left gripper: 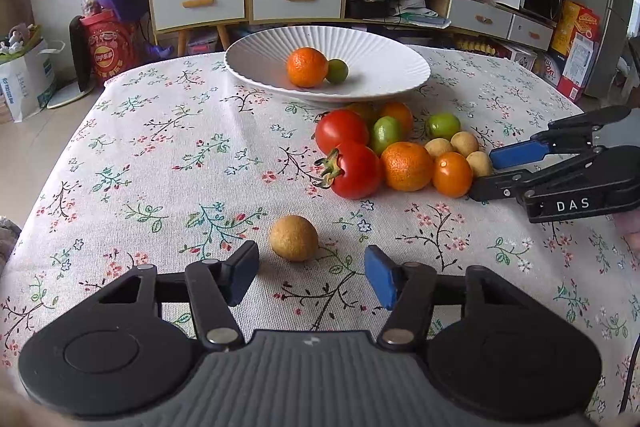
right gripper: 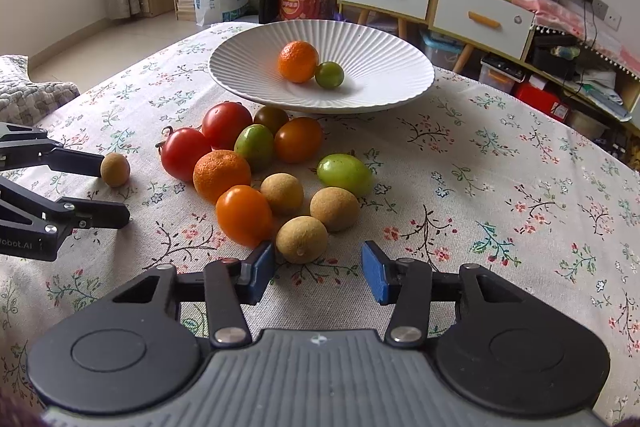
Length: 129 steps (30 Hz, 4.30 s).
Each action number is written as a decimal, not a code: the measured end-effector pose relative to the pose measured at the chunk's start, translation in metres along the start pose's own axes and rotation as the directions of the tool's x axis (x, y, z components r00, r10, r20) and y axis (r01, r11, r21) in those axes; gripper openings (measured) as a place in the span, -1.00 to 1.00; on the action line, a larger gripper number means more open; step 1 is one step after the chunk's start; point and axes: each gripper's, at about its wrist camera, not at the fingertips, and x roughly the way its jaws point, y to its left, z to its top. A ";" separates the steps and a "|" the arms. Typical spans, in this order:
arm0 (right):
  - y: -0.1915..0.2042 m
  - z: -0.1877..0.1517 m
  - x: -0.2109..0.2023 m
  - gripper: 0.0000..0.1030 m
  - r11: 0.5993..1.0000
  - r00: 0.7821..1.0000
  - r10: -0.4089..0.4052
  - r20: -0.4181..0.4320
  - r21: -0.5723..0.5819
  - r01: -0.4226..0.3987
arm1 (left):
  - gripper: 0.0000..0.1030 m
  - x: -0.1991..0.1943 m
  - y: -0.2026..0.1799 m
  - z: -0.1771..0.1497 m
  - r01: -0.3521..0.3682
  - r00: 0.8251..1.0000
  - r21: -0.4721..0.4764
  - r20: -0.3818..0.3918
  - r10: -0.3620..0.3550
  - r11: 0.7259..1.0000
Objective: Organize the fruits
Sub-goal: 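Grasp a small tan fruit with the left tool while the right tool grasps another, then carry both tan fruits in the left and right tools over the white bowl, then open both tools to release the tan fruits into the bowl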
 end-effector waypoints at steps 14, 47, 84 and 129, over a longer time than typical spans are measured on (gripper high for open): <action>0.004 0.001 -0.002 -0.51 1.000 1.000 0.025 0.002 -0.017 -0.025 | -0.52 -0.001 0.008 0.004 -0.005 1.000 -0.039 0.000 0.005 0.999; -0.001 0.031 -0.020 -0.52 0.998 0.994 0.052 0.093 0.040 -0.056 | -0.57 -0.004 -0.009 0.043 0.043 0.998 -0.045 0.045 -0.041 0.998; -0.032 0.091 0.049 -0.52 0.990 0.991 0.119 0.053 0.069 -0.123 | -0.57 0.084 -0.010 0.112 0.036 0.999 0.159 -0.017 -0.034 0.987; -0.043 0.083 0.002 0.63 0.963 0.998 -0.012 0.058 0.271 -0.005 | 0.72 0.032 -0.002 0.109 -0.028 1.000 0.073 0.006 0.028 0.997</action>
